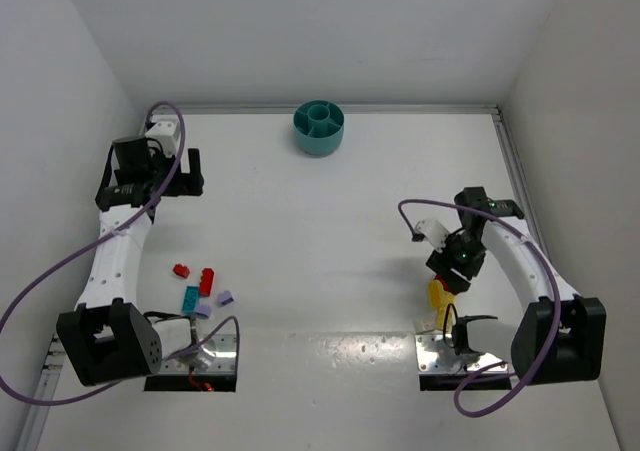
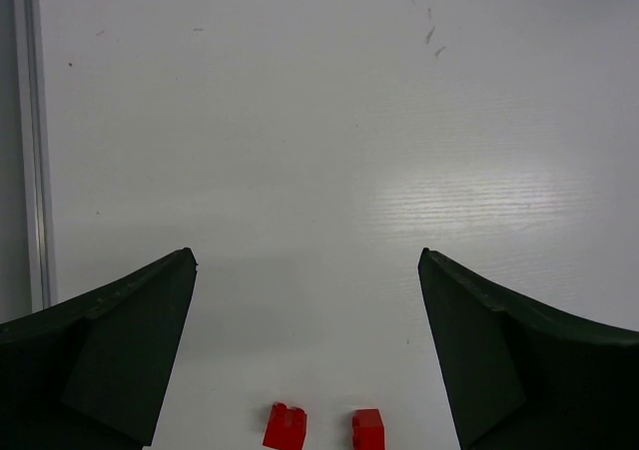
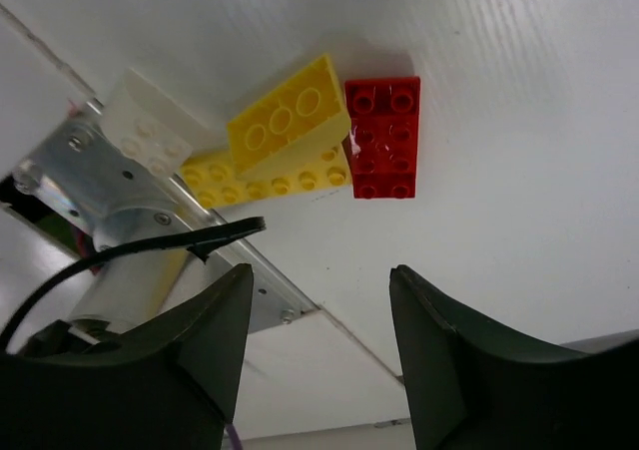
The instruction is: Sort the legos into containers by color
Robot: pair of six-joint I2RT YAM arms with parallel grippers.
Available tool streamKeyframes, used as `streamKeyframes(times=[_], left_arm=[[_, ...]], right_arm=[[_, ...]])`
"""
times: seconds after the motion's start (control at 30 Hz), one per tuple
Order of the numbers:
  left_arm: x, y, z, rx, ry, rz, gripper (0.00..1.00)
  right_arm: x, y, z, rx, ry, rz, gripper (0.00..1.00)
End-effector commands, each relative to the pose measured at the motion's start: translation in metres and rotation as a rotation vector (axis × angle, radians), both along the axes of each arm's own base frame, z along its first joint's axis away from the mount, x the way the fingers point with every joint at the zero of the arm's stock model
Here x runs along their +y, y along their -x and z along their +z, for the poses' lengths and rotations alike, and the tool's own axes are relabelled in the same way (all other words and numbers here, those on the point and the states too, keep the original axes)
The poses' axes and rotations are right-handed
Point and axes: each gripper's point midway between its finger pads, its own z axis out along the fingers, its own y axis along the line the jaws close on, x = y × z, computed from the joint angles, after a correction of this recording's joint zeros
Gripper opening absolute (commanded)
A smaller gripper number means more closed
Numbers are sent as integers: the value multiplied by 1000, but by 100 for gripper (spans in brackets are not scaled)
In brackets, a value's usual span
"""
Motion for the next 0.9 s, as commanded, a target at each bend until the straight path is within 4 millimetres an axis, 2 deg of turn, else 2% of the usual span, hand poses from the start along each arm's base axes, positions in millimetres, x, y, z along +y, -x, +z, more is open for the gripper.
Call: streamKeyframes(times=[0.0, 0.2, 0.33, 0.63, 0.8, 0.87], left_arm=[[3, -7, 7, -45, -15, -8, 100], [-6, -7, 8, -52, 3, -56, 100], [-6, -8, 5, -43, 5, -56, 100], [-5, -9, -3, -34, 7, -56, 100], [-5, -12, -7, -25, 10, -56, 100], [-5, -11, -14, -7, 14, -56, 100]], right_arm=[[-17, -3, -14, -51, 81, 115, 57], [-29, -15, -35, -128, 148, 181, 58], [-29, -17, -46, -83, 145, 184, 59], [-22, -24, -58, -40, 108, 168, 59], [-18, -23, -62, 2, 85, 161, 62], [-16, -22, -64, 15, 85, 161, 62]])
